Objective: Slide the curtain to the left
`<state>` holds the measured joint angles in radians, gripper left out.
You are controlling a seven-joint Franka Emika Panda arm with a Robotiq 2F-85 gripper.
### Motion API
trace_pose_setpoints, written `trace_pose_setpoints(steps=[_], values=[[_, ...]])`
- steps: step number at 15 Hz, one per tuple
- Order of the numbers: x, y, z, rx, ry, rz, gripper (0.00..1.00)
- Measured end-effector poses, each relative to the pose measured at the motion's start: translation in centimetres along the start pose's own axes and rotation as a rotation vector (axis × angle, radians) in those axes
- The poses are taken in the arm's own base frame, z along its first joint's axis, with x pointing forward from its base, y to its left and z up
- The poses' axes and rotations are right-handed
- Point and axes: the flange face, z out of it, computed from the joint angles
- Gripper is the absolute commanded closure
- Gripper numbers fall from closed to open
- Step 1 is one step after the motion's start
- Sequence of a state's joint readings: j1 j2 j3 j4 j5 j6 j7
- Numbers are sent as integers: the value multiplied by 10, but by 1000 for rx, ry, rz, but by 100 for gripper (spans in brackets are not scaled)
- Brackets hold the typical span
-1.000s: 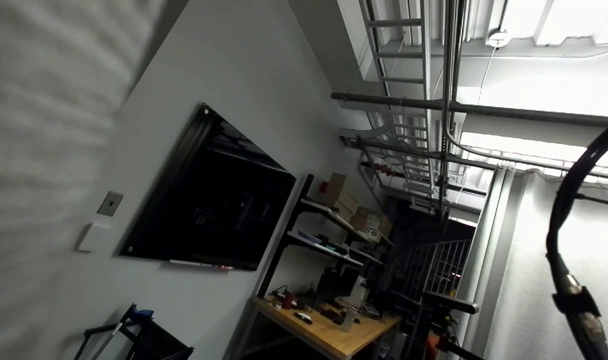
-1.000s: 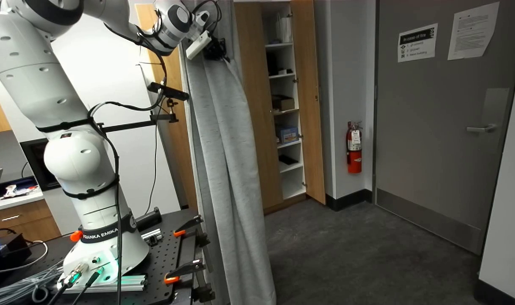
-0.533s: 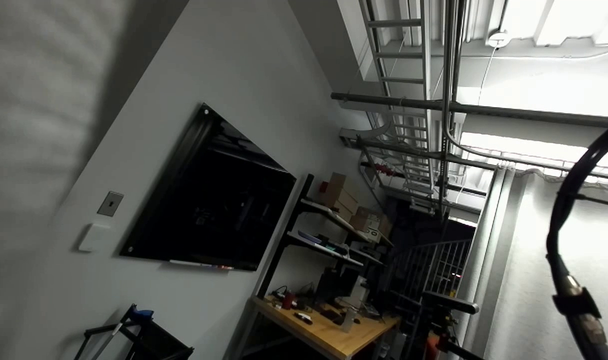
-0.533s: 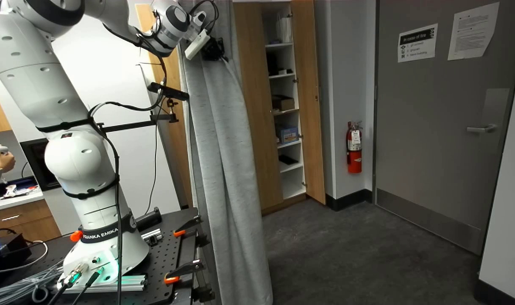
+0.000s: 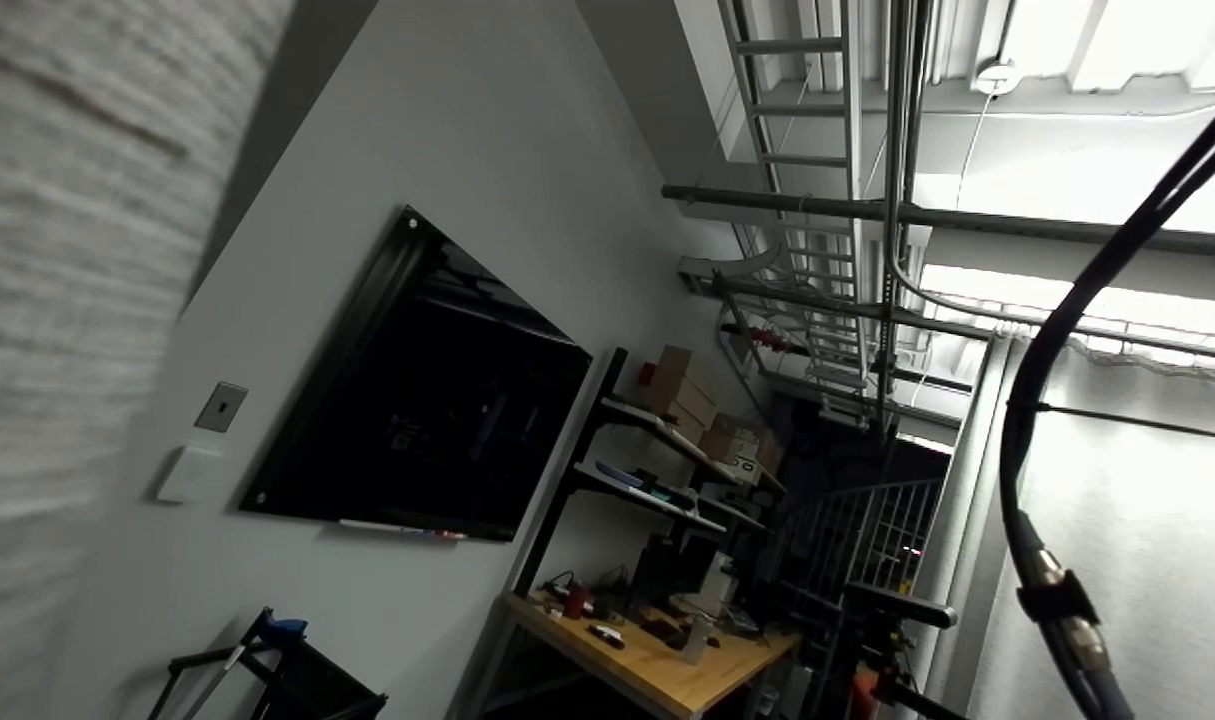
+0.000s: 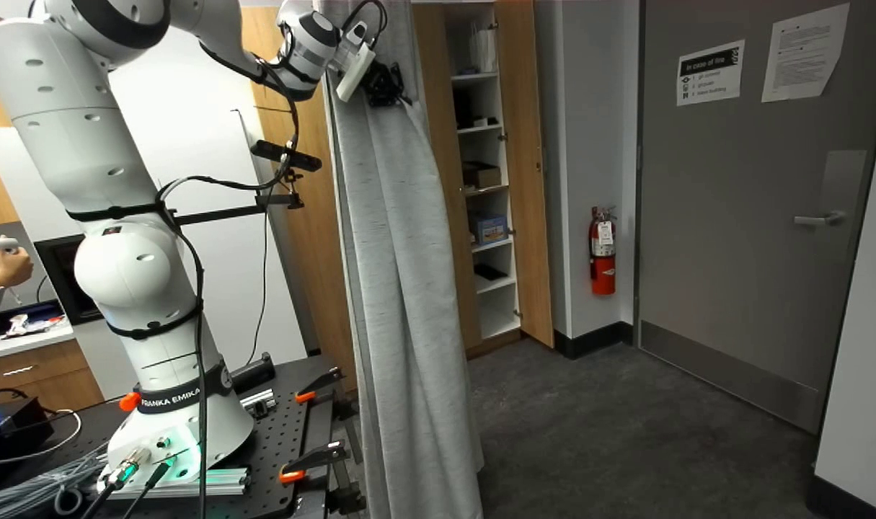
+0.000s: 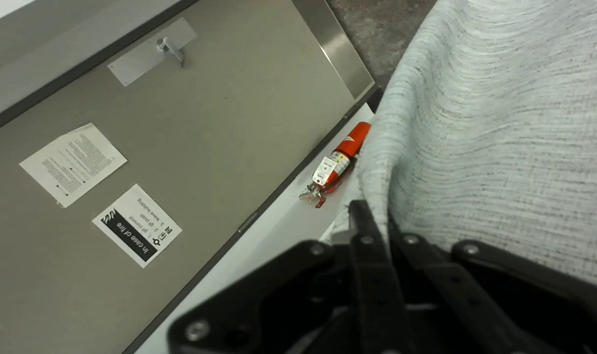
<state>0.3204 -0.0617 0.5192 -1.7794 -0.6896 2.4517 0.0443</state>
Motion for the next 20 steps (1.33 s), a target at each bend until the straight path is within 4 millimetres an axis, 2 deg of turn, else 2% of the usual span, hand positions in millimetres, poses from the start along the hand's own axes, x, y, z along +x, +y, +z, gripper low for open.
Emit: trace_pose_setpoints(steps=[3, 5, 20], values=[[1, 8, 12, -18, -21, -13, 97], [-1, 22, 11, -39, -20, 1, 97], [-2, 22, 11, -39, -22, 1, 97]])
